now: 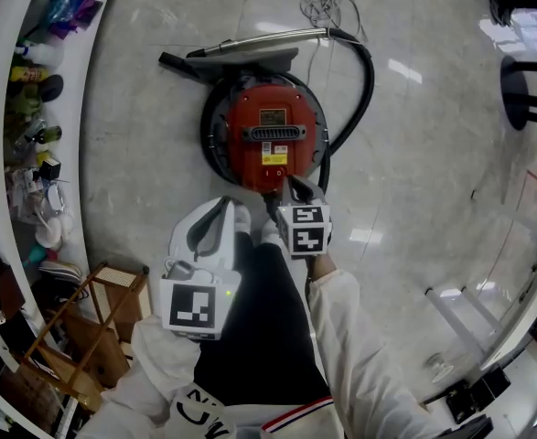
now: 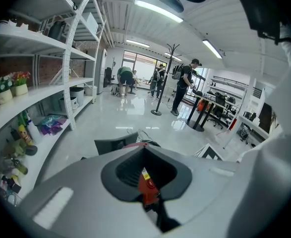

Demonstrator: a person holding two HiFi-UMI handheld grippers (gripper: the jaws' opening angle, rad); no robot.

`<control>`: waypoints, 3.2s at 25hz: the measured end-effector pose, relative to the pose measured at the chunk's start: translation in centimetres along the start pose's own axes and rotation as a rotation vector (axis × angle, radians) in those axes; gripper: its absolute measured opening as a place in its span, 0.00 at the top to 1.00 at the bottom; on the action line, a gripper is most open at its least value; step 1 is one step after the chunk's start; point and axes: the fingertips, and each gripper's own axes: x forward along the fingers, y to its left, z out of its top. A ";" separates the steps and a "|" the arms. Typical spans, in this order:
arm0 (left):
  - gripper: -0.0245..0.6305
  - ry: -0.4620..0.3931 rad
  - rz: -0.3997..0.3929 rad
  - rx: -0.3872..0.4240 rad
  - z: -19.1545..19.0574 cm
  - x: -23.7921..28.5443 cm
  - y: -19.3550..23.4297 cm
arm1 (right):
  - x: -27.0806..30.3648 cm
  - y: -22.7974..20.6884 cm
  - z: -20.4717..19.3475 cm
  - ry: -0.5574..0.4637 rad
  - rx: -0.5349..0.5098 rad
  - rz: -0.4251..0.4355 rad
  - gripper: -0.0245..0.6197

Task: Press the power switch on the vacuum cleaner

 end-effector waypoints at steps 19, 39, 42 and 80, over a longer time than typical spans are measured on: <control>0.96 0.022 0.008 -0.018 -0.8 0.3 0.4 | 2.1 0.0 -1.2 0.054 -0.037 0.009 0.96; 0.96 0.043 -0.001 -0.022 -1.1 1.0 -0.3 | 2.6 -0.3 -1.8 0.067 -0.020 -0.003 0.96; 0.96 0.046 0.000 -0.023 -1.2 1.1 -0.2 | 2.6 -0.3 -1.8 0.066 -0.019 -0.001 0.96; 0.96 -0.010 0.017 0.039 2.4 -1.8 0.0 | -5.3 0.3 3.2 -0.017 0.003 0.007 0.96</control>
